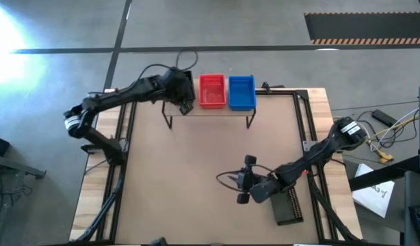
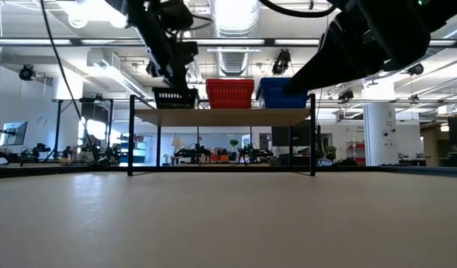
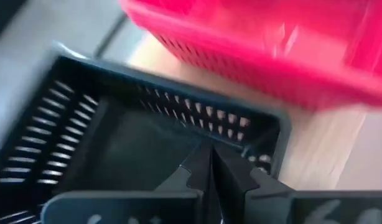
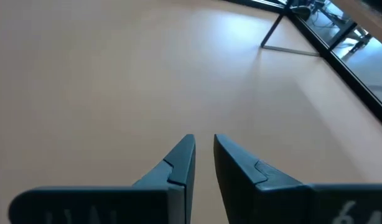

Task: Stack baskets on shelf by color
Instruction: Adjust the black bins on the shelf

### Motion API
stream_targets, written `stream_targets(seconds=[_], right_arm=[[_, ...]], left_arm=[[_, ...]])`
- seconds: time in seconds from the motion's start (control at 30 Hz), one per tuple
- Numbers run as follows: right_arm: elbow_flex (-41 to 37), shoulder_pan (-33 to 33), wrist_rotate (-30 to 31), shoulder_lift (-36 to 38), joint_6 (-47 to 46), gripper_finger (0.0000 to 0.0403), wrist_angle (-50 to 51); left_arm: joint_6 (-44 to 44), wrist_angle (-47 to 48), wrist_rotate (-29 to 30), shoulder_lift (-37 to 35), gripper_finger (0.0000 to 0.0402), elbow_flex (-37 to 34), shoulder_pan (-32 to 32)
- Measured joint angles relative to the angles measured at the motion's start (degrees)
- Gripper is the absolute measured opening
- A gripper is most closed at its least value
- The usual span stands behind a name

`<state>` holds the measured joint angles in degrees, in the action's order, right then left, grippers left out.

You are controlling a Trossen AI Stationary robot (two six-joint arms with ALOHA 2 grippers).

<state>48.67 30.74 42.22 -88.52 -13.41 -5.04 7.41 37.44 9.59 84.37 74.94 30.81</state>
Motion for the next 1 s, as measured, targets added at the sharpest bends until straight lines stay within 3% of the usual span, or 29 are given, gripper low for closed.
stream_targets(seconds=[0.17, 0.3, 0.6, 0.77, 0.93, 1.0], right_arm=[[0.9, 0.0, 0.0, -1.4, 0.9, 0.0052, 0.2], [0.8, 0.0, 0.0, -1.5, 1.0, 0.0052, 0.2], [0.8, 0.1, 1.5, -0.2, 2.0, 0.0052, 0.3], [0.8, 0.1, 1.5, -0.1, 2.9, 0.0052, 0.3], [0.8, 0.1, 1.5, -0.1, 3.0, 0.0052, 0.2], [0.8, 0.1, 1.5, -0.1, 3.0, 0.0052, 0.2]], left_arm=[[2.5, 10.0, -2.8, 4.0, 0.0001, 5.0, -0.5], [3.5, 12.7, -4.5, 3.6, 0.0001, 6.1, -1.6], [3.5, 11.4, -3.6, -1.4, 0.0001, 6.3, -2.1], [3.4, 11.6, -1.8, -7.6, 0.0001, 6.9, -4.0], [0.4, 12.4, -10.9, -13.1, 0.0001, 3.9, -8.2], [0.3, 12.5, -11.9, -13.7, 0.0001, 1.3, -9.8]])
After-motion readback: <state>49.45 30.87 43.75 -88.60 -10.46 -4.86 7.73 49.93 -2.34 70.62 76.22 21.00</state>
